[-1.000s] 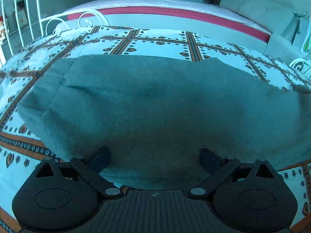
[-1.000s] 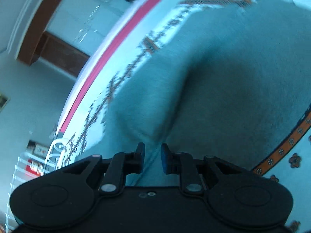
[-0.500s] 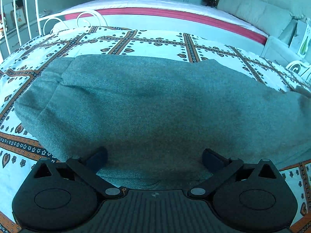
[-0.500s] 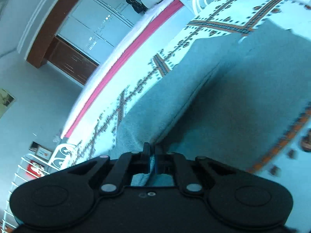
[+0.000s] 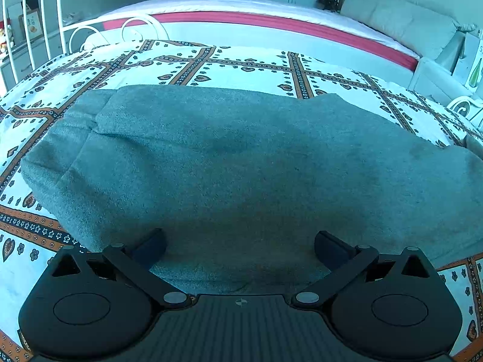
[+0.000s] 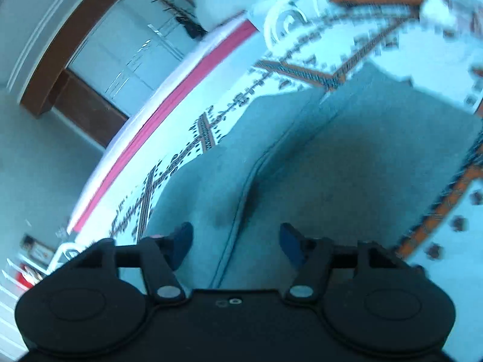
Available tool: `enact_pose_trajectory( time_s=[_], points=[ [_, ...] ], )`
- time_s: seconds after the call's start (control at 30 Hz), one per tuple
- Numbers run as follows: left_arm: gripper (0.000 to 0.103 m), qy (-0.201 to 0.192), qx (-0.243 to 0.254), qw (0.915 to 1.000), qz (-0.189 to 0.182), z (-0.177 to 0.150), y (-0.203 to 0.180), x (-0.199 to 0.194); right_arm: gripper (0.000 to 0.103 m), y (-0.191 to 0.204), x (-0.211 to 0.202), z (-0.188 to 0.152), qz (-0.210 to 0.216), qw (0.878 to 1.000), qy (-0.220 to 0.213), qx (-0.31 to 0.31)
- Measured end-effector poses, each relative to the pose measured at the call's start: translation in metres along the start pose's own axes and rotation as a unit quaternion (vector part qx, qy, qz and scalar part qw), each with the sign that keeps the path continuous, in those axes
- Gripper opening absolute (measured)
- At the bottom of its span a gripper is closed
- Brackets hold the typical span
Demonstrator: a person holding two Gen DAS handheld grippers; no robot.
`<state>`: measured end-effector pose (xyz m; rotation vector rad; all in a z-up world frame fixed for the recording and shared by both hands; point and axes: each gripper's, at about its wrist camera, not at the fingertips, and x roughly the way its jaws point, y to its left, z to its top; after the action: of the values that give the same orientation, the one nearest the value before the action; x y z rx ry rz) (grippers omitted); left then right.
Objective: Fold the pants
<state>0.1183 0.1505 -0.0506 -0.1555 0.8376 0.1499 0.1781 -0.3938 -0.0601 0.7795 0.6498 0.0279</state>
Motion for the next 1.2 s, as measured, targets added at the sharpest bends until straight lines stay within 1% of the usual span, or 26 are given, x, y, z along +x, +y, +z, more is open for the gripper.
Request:
enact_pose_trajectory(
  time_s=[0.03, 0.1, 0.17, 0.2, 0.23, 0.3, 0.4, 0.43, 0.47, 0.5, 0.53, 0.57, 0.6, 0.63, 0.67, 0.7, 0.73, 0.77, 0.8, 0.83, 0.87, 0.93, 1.0, 1.1, 1.13, 1.2],
  points=[
    [0.103, -0.001, -0.003, 1.0, -0.002, 0.0, 0.001, -0.001, 0.04, -0.006, 0.008, 0.006, 0.002, 1.0, 0.008, 0.013],
    [0.103, -0.004, -0.01, 0.9999, -0.006, 0.0, 0.003, -0.001, 0.032, -0.01, 0.023, 0.011, -0.001, 1.0, 0.011, 0.02],
    [0.103, -0.006, -0.014, 0.9998, -0.009, 0.0, 0.005, -0.002, 0.019, -0.009, 0.031, 0.014, 0.009, 1.0, 0.015, 0.023],
    [0.103, -0.006, -0.015, 0.9998, -0.01, -0.001, 0.005, -0.002, 0.0, -0.007, 0.034, 0.015, 0.013, 0.999, 0.025, 0.02],
    [0.103, -0.007, -0.016, 0.9998, -0.011, 0.0, 0.005, -0.002, 0.0, -0.001, 0.03, 0.012, 0.01, 1.0, 0.02, 0.009],
    [0.103, -0.008, -0.019, 0.9997, -0.013, 0.0, 0.005, -0.002, 0.0, 0.014, 0.015, 0.011, 0.013, 1.0, -0.007, -0.028],
    [0.103, -0.007, -0.019, 0.9997, -0.013, 0.0, 0.005, -0.002, 0.0, 0.041, -0.03, 0.009, 0.035, 0.993, -0.067, -0.095],
    [0.103, -0.007, -0.019, 0.9997, -0.013, -0.001, 0.005, -0.002, 0.0, 0.046, -0.045, 0.007, 0.038, 0.99, -0.081, -0.107],
    [0.103, -0.007, -0.019, 0.9997, -0.014, -0.001, 0.006, -0.002, 0.0, 0.047, -0.061, 0.002, 0.036, 0.99, -0.086, -0.11],
    [0.103, -0.006, -0.018, 0.9997, -0.015, -0.001, 0.006, -0.002, 0.0, 0.048, -0.068, -0.002, 0.009, 0.99, -0.08, -0.116],
    [0.103, -0.006, -0.018, 0.9997, -0.016, 0.0, 0.006, -0.002, 0.0, 0.044, -0.068, -0.009, -0.031, 0.99, -0.061, -0.122],
    [0.103, -0.005, -0.017, 0.9997, -0.016, 0.0, 0.006, -0.003, 0.0, 0.033, -0.059, -0.015, -0.062, 0.991, -0.026, -0.117],
    [0.103, -0.005, -0.017, 0.9997, -0.016, 0.0, 0.006, -0.002, 0.004, 0.019, -0.044, -0.02, -0.08, 0.992, 0.027, -0.095],
    [0.103, -0.005, -0.017, 0.9997, -0.016, 0.0, 0.006, -0.003, 0.003, 0.002, -0.03, -0.022, -0.083, 0.992, 0.077, -0.052],
    [0.103, -0.005, -0.018, 0.9997, -0.017, 0.0, 0.006, -0.003, 0.003, -0.011, -0.034, -0.021, -0.056, 0.996, 0.063, -0.006],
    [0.103, -0.005, -0.02, 0.9996, -0.017, 0.0, 0.006, -0.003, 0.015, -0.019, -0.04, -0.017, -0.036, 0.998, 0.041, 0.021],
    [0.103, -0.005, -0.021, 0.9996, -0.018, 0.0, 0.006, -0.003, 0.019, -0.022, -0.046, -0.014, -0.027, 0.999, 0.022, 0.027],
    [0.103, -0.005, -0.021, 0.9996, -0.019, 0.0, 0.006, -0.003, 0.019, -0.024, -0.052, -0.01, -0.022, 0.999, 0.006, 0.028],
    [0.103, -0.005, -0.021, 0.9996, -0.02, 0.0, 0.006, -0.003, 0.024, -0.028, -0.057, -0.008, -0.018, 0.999, -0.004, 0.037],
    [0.103, -0.005, -0.021, 0.9995, -0.021, 0.0, 0.007, -0.003, 0.034, -0.033, -0.058, -0.005, -0.018, 0.998, -0.011, 0.053],
    [0.103, -0.005, -0.022, 0.9995, -0.022, 0.0, 0.007, -0.003, 0.036, -0.038, -0.058, -0.002, -0.025, 0.997, -0.018, 0.066],
    [0.103, -0.005, -0.019, 0.9996, -0.021, 0.0, 0.006, -0.003, 0.037, -0.047, -0.054, 0.005, -0.039, 0.995, -0.031, 0.084],
    [0.103, -0.005, -0.013, 0.9998, -0.017, -0.001, 0.004, -0.003, 0.035, -0.052, -0.037, 0.014, -0.053, 0.994, -0.03, 0.094],
    [0.103, -0.004, -0.009, 0.9999, -0.014, -0.001, 0.003, -0.002, 0.035, -0.059, -0.019, 0.026, -0.041, 0.993, -0.041, 0.098],
    [0.103, -0.004, -0.009, 0.9999, -0.013, -0.001, 0.003, -0.002, 0.028, -0.058, -0.015, 0.028, -0.041, 0.994, -0.037, 0.092],
    [0.103, -0.004, -0.01, 0.9999, -0.013, -0.001, 0.003, -0.003, 0.0, -0.051, -0.019, 0.03, -0.064, 0.996, -0.027, 0.061]
  ],
)
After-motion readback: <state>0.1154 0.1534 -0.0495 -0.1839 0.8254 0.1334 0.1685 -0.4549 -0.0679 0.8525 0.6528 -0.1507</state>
